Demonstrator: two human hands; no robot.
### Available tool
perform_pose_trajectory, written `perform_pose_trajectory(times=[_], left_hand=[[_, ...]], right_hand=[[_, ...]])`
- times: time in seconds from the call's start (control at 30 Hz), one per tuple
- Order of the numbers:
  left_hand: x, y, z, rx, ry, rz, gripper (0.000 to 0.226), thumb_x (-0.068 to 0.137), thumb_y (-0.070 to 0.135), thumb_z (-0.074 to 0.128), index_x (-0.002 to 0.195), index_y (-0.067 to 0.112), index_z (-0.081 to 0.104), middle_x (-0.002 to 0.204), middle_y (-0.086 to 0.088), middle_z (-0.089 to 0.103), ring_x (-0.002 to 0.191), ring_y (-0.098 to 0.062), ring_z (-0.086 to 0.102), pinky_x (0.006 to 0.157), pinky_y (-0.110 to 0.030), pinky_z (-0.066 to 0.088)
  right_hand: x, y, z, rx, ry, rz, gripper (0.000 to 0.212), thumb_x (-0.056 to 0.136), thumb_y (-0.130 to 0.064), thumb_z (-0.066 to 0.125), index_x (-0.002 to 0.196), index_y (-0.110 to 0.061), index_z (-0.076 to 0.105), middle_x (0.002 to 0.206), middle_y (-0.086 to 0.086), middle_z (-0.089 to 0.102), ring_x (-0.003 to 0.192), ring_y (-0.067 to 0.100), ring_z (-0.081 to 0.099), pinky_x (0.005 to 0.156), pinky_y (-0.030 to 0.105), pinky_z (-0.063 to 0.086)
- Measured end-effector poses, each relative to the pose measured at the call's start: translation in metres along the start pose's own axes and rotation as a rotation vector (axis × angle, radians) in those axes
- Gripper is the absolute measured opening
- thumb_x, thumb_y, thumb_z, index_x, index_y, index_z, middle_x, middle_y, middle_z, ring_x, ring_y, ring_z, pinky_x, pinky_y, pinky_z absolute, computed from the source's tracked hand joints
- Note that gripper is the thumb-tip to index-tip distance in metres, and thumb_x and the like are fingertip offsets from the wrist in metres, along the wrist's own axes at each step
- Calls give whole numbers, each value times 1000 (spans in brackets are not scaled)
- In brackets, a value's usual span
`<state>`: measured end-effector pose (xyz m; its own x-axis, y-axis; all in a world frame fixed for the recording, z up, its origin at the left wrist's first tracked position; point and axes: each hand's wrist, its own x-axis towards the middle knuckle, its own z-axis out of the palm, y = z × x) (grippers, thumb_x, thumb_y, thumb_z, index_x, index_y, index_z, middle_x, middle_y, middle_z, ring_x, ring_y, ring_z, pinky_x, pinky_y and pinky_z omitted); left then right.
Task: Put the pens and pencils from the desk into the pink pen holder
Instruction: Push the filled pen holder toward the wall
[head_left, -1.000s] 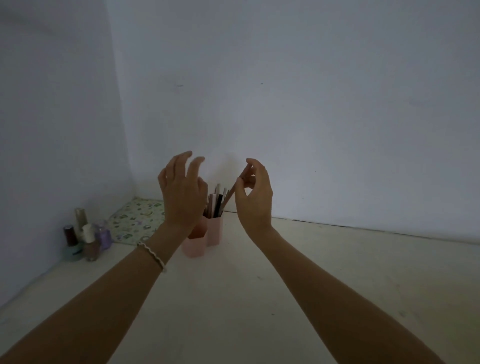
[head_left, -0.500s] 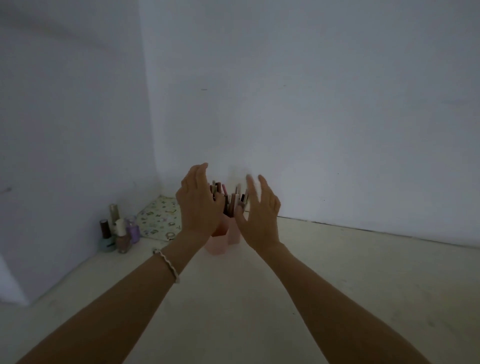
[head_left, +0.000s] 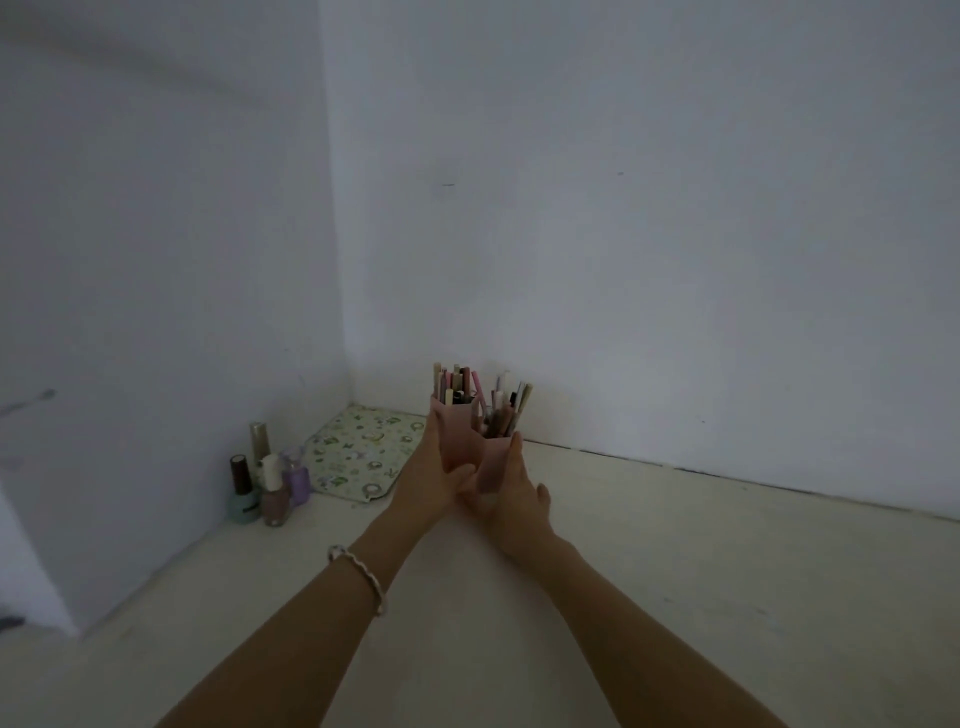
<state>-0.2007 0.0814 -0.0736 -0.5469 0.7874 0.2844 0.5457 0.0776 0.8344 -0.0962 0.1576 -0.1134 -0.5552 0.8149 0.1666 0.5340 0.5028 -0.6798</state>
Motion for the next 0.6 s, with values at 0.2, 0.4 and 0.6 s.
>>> perform_pose_trajectory(times=[0.2, 0.4, 0.6], left_hand=[[33, -15, 3, -70, -10, -21, 96, 88, 5, 65, 155, 17, -2, 156, -9, 30, 138, -26, 40, 111, -43, 37], [46, -22, 6, -89, -1, -2, 91, 90, 1, 62, 155, 13, 0, 156, -11, 28, 140, -24, 36, 113, -36, 34], [57, -24, 4, -102, -49, 8, 93, 88, -2, 62, 155, 12, -2, 157, -12, 27, 140, -26, 37, 114, -44, 33]], right_hand=[[32, 0, 7, -4, -8, -11, 111, 80, -63, 58, 149, -26, -21, 158, -3, 28, 141, 17, 35, 116, 47, 10], [44, 0, 8, -61, 43, -32, 110, 79, -64, 56, 151, -23, -15, 147, 2, 44, 132, 19, 44, 105, 43, 25], [48, 2, 11, -109, 83, -42, 110, 78, -68, 53, 152, -22, -13, 147, 2, 43, 131, 19, 43, 100, 39, 28]])
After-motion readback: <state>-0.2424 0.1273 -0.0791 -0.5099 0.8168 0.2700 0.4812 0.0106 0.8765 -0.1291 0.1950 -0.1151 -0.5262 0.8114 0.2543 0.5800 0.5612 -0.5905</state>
